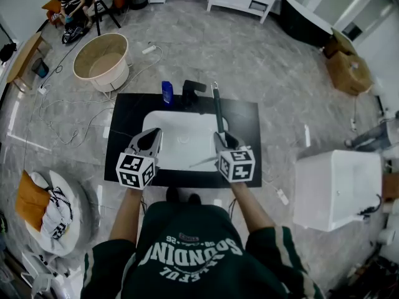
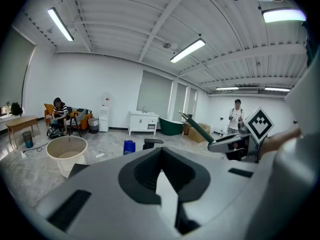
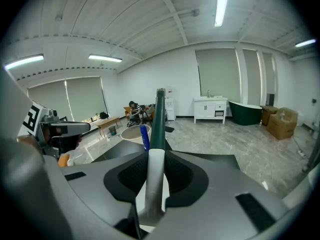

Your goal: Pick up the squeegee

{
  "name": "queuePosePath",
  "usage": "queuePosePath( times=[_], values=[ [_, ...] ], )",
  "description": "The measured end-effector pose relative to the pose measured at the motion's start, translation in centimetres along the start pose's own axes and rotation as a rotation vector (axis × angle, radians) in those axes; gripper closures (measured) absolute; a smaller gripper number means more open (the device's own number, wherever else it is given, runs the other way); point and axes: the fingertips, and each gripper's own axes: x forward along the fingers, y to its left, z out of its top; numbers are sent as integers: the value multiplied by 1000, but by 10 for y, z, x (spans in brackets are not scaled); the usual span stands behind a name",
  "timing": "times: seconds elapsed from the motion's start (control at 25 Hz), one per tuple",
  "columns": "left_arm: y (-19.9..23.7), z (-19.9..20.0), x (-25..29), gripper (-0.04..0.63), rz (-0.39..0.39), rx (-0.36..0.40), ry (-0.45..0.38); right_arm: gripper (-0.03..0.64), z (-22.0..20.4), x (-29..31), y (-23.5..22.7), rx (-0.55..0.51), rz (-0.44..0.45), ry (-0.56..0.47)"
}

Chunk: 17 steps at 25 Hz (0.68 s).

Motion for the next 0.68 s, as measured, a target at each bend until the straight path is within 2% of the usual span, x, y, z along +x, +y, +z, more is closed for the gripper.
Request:
queuePosePath(
  times=[0.68],
  values=[
    [-7,-5,3,594,-13,-4,16,531,-4,-3,3,-55,6,8]
  ],
)
